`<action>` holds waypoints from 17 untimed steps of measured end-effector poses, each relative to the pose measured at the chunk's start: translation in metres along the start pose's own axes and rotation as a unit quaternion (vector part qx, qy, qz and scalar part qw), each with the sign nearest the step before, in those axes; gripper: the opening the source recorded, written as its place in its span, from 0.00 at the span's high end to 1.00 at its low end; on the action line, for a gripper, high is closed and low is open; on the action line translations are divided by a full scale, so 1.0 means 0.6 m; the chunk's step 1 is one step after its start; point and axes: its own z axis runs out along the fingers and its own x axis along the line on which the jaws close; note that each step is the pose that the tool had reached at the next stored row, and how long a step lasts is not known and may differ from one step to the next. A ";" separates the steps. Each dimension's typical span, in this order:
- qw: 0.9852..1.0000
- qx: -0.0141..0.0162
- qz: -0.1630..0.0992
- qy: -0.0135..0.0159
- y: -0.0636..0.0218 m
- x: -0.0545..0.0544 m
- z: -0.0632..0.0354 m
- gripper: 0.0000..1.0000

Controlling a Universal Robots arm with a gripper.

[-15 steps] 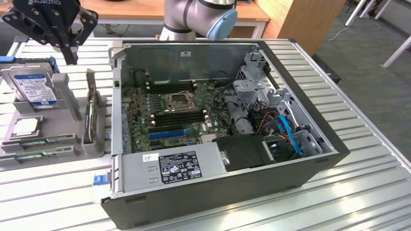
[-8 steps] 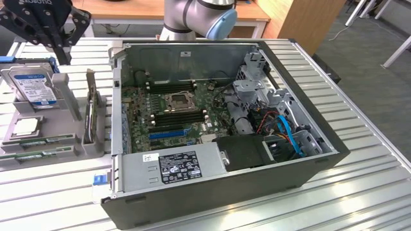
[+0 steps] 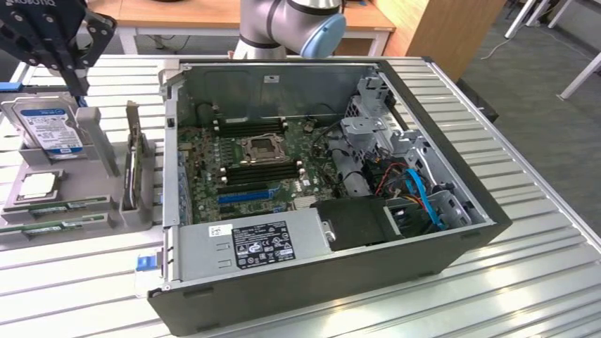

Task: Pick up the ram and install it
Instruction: 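Reach for the ram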

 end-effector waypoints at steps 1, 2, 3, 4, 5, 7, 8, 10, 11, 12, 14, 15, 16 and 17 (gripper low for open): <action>1.000 0.000 0.000 0.000 0.000 0.003 0.000 0.90; 1.000 0.000 0.000 0.000 0.000 0.006 0.000 0.90; 1.000 0.000 0.000 0.000 -0.001 0.009 0.000 0.90; 1.000 0.000 0.000 0.000 -0.001 0.012 0.000 0.90; 1.000 0.000 0.000 0.000 -0.001 0.015 0.000 0.90; 1.000 0.000 0.000 0.001 -0.002 0.021 0.000 0.90; 1.000 0.000 0.000 0.001 -0.002 0.025 0.000 0.90; 1.000 0.000 0.000 0.001 -0.002 0.031 0.000 0.90; 1.000 0.000 0.000 0.001 -0.003 0.034 0.000 0.90; 1.000 0.000 0.000 0.001 -0.003 0.038 0.000 0.90; 1.000 0.000 0.000 0.002 -0.003 0.044 0.001 0.90; 1.000 0.000 0.000 0.002 -0.004 0.048 0.001 0.90; 1.000 0.000 0.000 0.002 -0.004 0.052 0.001 0.90; 1.000 0.000 0.000 0.002 -0.004 0.055 0.001 0.90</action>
